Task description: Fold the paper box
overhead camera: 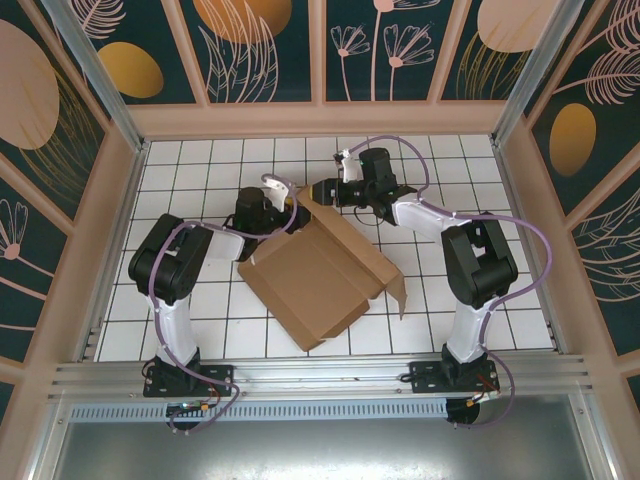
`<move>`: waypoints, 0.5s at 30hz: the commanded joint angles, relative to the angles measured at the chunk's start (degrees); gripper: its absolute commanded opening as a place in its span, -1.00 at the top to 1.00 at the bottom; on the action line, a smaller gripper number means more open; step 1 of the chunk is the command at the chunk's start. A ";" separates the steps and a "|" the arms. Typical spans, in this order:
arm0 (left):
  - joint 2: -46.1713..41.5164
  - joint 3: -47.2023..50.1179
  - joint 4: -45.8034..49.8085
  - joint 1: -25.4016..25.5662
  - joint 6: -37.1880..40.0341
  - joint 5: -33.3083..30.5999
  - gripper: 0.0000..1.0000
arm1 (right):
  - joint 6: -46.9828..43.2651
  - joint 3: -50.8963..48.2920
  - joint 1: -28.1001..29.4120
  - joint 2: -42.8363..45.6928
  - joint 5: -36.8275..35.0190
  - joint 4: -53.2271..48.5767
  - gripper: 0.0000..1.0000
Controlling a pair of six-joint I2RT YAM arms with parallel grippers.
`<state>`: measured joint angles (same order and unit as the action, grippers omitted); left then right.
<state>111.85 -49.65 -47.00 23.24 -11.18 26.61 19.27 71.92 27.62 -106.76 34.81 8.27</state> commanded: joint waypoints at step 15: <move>2.32 1.80 -6.58 -0.22 -1.61 -4.44 0.34 | 1.43 -2.58 -0.19 -1.44 0.58 -4.73 -0.10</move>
<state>113.03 -46.59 -51.42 23.24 -12.95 24.05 20.36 71.50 27.46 -106.76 36.12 8.62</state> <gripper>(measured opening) 0.362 0.550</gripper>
